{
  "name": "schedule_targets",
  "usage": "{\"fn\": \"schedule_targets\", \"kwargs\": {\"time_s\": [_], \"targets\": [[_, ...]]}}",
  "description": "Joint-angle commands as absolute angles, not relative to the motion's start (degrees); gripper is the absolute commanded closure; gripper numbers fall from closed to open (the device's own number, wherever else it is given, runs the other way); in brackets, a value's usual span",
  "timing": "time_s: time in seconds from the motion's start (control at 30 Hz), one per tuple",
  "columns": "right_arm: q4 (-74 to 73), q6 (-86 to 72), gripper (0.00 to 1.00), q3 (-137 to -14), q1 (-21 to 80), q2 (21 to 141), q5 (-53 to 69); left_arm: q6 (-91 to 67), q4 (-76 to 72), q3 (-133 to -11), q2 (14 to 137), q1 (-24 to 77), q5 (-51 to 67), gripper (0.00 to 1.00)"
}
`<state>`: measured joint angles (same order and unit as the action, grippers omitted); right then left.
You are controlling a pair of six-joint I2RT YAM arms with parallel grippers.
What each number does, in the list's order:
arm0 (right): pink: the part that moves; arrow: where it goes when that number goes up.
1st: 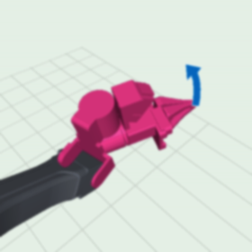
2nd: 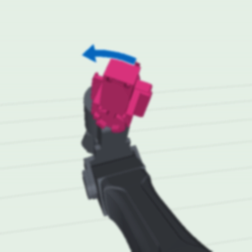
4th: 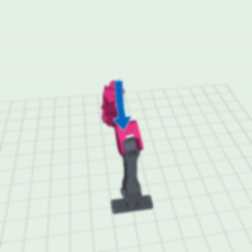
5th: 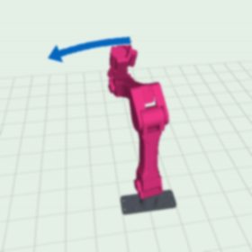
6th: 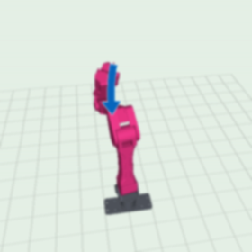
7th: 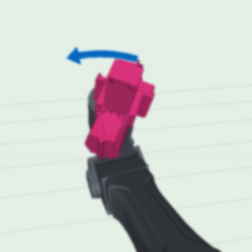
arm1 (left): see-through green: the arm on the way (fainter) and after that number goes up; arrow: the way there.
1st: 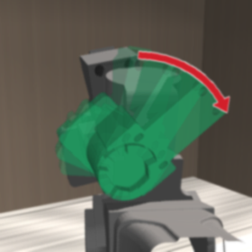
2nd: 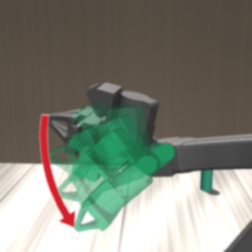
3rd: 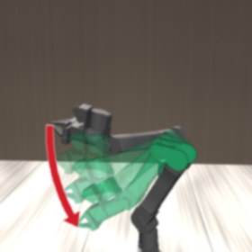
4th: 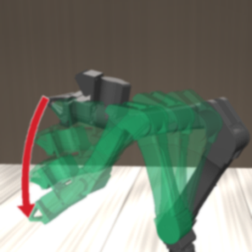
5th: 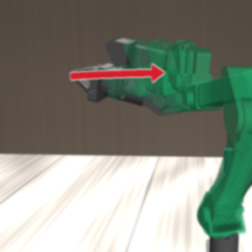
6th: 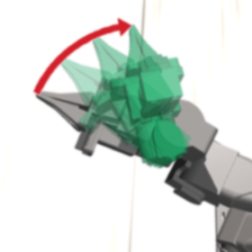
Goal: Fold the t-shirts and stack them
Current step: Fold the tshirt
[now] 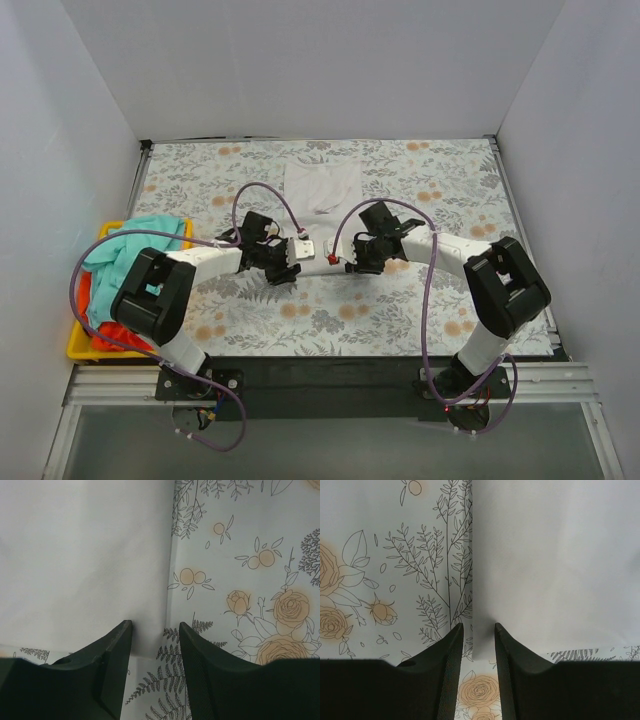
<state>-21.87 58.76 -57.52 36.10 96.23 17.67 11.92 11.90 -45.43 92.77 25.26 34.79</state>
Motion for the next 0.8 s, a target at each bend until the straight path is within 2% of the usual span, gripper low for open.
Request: {"fn": "schedule_targets", "kwargs": {"time_s": [0.0, 0.13, 0.4, 0.43, 0.5, 0.53, 0.77], "targets": [[-19.95, 60.11, 0.63, -58.01, 35.86, 96.85, 17.40, 14.76, 11.86, -45.26, 94.56, 25.49, 33.75, 0.60], [-20.39, 61.96, 0.63, -57.48, 35.25, 97.82, 16.96, 16.17, 13.09, -45.61, 96.24, 25.49, 32.87, 0.65], [-20.92, 64.59, 0.62, -54.06, 35.07, 98.61, 17.40, 17.67, 14.68, -45.61, 96.33, 25.49, 32.69, 0.91], [-20.92, 64.77, 0.64, -53.70, 35.07, 98.53, 17.23, 17.84, 15.20, -45.62, 96.33, 25.49, 32.78, 0.93], [-20.92, 64.52, 0.78, -53.61, 35.07, 99.22, 16.96, 18.02, 15.64, -45.88, 96.07, 25.49, 33.48, 0.97], [-20.83, 64.16, 0.98, -53.96, 35.07, 99.32, 16.70, 17.84, 15.91, -46.05, 95.89, 25.49, 33.75, 1.00], [-26.18, 60.56, 0.99, -63.16, 34.54, 96.33, 18.97, 13.72, 21.96, -52.90, 92.56, 24.44, 38.40, 1.00]]}}
